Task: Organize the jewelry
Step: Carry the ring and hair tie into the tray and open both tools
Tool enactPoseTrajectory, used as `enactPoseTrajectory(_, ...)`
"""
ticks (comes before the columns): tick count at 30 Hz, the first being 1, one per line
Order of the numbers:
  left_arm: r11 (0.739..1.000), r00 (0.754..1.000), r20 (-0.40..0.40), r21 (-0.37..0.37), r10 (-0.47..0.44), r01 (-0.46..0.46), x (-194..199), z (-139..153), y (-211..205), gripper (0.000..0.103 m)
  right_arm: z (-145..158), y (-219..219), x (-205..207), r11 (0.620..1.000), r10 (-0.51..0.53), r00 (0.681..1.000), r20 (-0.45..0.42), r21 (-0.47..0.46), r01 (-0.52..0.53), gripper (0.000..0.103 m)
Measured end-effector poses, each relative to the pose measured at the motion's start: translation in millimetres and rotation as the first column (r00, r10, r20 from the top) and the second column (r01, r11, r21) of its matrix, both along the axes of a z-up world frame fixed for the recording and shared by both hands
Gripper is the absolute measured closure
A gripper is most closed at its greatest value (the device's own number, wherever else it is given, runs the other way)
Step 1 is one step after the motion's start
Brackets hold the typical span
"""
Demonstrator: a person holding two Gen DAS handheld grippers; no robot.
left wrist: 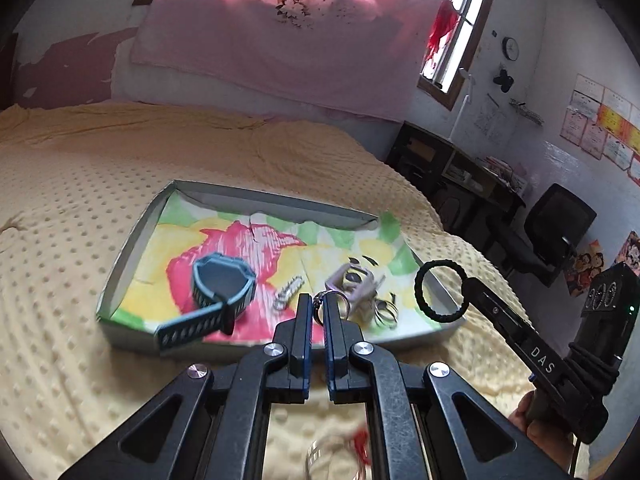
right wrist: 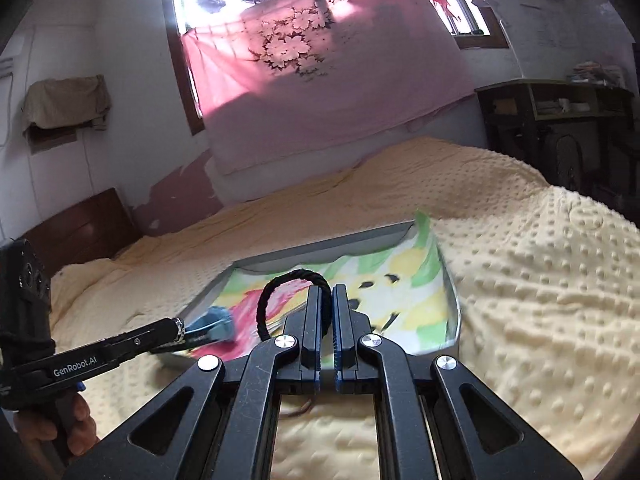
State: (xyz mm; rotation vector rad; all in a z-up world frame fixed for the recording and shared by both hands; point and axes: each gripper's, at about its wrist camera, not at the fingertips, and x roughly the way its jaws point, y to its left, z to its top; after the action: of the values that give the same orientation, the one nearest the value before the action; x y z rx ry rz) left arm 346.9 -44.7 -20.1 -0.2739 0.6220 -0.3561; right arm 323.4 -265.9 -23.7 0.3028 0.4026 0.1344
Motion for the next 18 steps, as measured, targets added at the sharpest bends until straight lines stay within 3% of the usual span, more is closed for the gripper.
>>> enactPoseTrajectory(6,1.000,0.996,-0.093,0.026,0.014,-0.011,36.9,-20.0,-15.1,0.098,-15.8,1.3,40.1,0.999,-0.024,0.996,-0.081,-0.046,0.020,0.098)
enactPoseTrajectory(12,0.995,0.989,-0.143,0.098,-0.021,0.035,45.2,-33.6,-32.7,0.097,-28.2,6.8,41.5,0.996,-0.036,0.993,-0.116,-0.082,0.026,0.098)
enactPoseTrajectory(18,0.999,0.987,-0.163,0.040,-0.013,0.019,41.9,-36.4,-24.6,0.098,-32.9,3.4,36.6,0.997,-0.035,0.990,-0.140,-0.077,0.024,0.093)
